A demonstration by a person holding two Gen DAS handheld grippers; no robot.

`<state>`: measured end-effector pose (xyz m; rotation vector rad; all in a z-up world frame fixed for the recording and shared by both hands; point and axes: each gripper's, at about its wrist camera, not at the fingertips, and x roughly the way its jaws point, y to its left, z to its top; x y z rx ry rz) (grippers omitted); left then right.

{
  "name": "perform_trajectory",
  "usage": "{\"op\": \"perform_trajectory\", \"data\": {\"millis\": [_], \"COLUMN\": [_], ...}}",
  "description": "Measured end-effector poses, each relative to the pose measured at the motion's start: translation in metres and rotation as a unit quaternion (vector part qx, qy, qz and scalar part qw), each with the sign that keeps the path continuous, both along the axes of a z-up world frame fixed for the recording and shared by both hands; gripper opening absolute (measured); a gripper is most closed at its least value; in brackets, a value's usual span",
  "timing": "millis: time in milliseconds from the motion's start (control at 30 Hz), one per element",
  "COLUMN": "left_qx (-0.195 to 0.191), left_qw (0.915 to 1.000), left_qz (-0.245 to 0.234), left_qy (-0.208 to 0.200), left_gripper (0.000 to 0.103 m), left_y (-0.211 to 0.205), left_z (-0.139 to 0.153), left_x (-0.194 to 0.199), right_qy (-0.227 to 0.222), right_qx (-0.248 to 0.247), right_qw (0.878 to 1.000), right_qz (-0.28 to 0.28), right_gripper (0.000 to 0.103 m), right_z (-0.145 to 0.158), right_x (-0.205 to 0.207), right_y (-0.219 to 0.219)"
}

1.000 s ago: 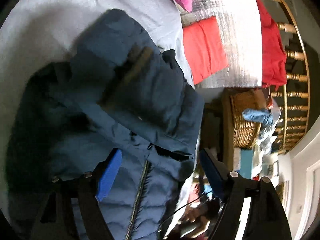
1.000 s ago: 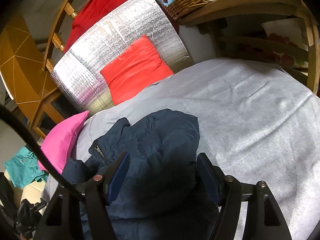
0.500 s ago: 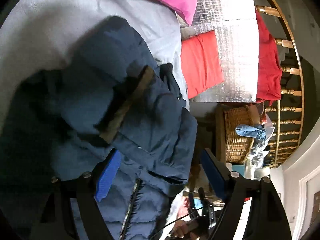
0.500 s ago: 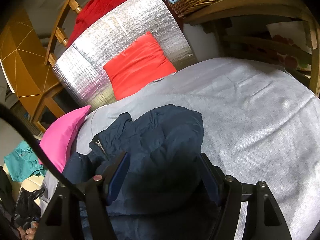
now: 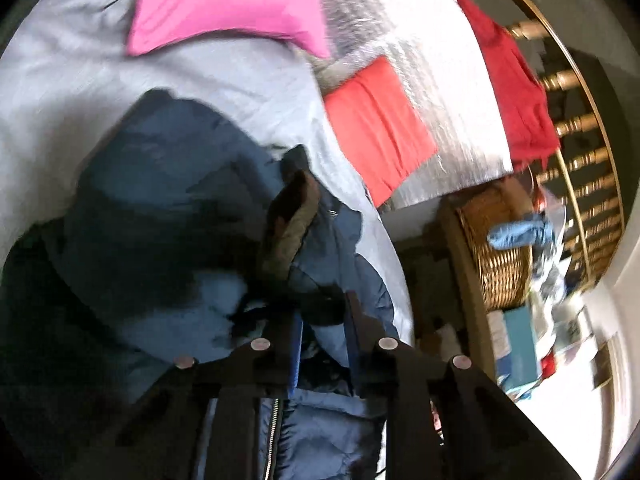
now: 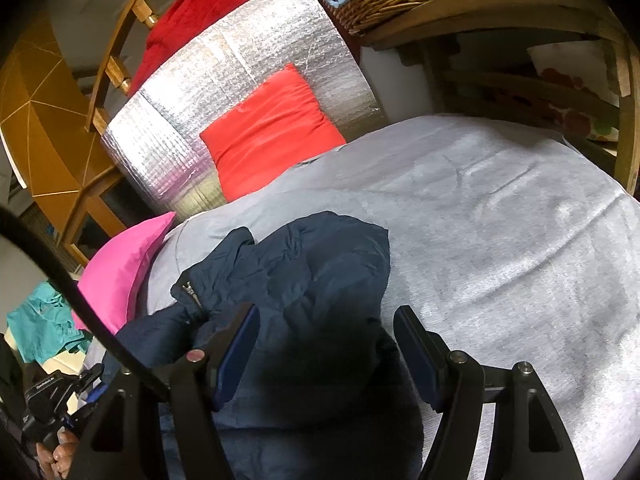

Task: Fold large clothes

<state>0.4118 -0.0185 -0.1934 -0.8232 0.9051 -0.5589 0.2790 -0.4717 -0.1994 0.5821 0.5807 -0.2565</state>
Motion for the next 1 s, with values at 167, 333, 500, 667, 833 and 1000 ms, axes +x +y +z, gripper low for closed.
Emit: {"op": "perform_trajectory", "data": {"millis": [167, 333, 500, 667, 833, 1000], "left_qx": [0.091, 0.157, 0.22, 0.17, 0.224, 0.251], "left_qw": [0.9878, 0.9544, 0.9205, 0.9511, 0.9647, 0.9603], "left_qz": [-0.054, -0.134, -0.145, -0.098, 0.041, 0.122], "left_qy": [-0.114, -0.216, -0.288, -0.239, -0.133, 0.013], "left_gripper": [0.014, 0.031, 0.082, 0.082, 0.082, 0.082], "left_y": [-0.057, -0.126, -0.148, -0.092, -0.01, 0.063], "left_z": [0.051, 0.083, 0.098, 0.098, 0.071, 0.016], "left_x": [-0.028, -0.069, -0.098, -0.07, -0.026, 0.01], "right_qy": [-0.003, -0.008, -0.011, -0.026, -0.043, -0.002], "right_qx": [-0.003, 0.014, 0.012, 0.04, 0.135, 0.164], "right_qw": [1.0, 1.0, 0.999, 0.998, 0.99, 0.984], "right_qz": [-0.007, -0.022, -0.029, -0.033, 0.01, 0.077], "right_gripper": [0.072, 0.072, 0.072, 0.072, 0.072, 0.072], "right_z": [0.002, 0.001, 0.005, 0.005, -0.009, -0.027], "right_x": [-0.003, -0.011, -0.018, -0.024, -0.018, 0.012], "right_y": [-0.006, -0.018, -0.025, -0.037, -0.046, -0.026]}}
